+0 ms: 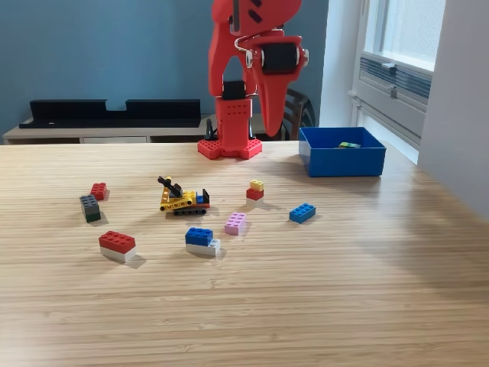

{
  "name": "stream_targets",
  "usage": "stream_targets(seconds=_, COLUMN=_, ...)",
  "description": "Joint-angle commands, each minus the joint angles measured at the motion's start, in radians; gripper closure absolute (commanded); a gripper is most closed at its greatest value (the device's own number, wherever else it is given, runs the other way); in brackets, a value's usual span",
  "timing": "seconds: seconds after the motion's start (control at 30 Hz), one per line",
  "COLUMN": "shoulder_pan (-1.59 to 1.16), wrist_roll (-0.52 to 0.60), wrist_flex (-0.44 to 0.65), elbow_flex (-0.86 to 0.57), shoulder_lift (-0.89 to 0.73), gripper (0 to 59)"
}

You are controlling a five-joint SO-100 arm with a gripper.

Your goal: Grasp a lego block and put it in the bin.

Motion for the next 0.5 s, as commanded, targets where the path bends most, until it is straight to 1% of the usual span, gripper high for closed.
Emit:
stream_targets(seconds=0.03, shoulder_pan=0.025, wrist_roll=-0.008, wrist_flex=0.015, elbow_flex=-0.012, shoulder_lift=0.028, gripper=58.5)
stream_targets(seconds=0.5, shoulder_pan=0.071, wrist_roll=-0.051, wrist_flex=0.014, elbow_flex=-0.032, shoulder_lift=0.026, gripper=58.5)
